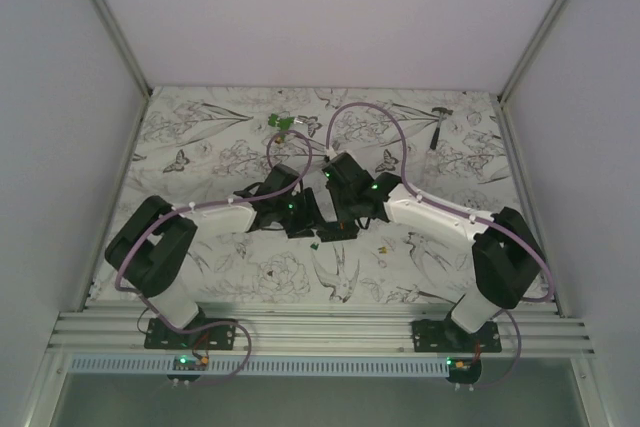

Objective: Snap on the fuse box
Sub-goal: Install the fuse at the fuse box base.

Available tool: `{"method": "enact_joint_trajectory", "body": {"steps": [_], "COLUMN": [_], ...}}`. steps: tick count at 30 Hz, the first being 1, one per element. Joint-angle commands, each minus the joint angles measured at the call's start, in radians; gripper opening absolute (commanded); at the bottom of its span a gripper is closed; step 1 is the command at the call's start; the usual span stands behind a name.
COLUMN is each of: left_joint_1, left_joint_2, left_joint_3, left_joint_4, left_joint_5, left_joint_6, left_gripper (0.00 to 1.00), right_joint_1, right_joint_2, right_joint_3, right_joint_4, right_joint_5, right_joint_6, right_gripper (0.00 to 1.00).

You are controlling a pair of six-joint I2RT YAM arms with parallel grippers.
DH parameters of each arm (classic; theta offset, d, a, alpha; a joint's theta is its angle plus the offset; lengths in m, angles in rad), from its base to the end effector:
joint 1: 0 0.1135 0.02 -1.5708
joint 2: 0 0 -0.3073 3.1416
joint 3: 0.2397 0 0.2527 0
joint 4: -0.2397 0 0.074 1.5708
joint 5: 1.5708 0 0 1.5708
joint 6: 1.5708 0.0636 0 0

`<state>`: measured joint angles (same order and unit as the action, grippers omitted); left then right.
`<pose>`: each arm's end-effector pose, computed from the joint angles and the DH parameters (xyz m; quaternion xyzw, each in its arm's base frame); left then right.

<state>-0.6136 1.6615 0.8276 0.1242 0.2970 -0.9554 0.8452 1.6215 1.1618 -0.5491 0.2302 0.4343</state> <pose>0.2832 -0.2222 0.1902 -0.0920 0.8961 -0.3868 0.1972 0.2462 0.2557 0.2502 -0.1635 0.9408 0.0759 0.2869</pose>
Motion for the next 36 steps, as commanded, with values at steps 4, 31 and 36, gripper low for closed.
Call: {"method": "enact_joint_trajectory", "body": {"steps": [4,31,36], "left_joint_1": [0.005,0.002,0.002], "left_joint_2": [-0.062,0.075,0.070], "left_joint_3": [0.021,0.094,0.091], "left_joint_4": [-0.036,-0.054,-0.054], "left_joint_5": [0.015,0.072,0.070], "left_joint_6": [0.026,0.050,0.050], "left_gripper": [0.56,0.45,0.45], "right_joint_1": [-0.033,-0.061,-0.060], "right_joint_2": [0.021,0.108,0.084], "right_joint_3": [0.012,-0.041,-0.028], "right_joint_4": [-0.024,0.014,0.009], "right_joint_5": [-0.082,-0.151,-0.165], "right_joint_6": [0.074,0.109,0.104], "right_gripper": [0.25,0.04,0.07]}}
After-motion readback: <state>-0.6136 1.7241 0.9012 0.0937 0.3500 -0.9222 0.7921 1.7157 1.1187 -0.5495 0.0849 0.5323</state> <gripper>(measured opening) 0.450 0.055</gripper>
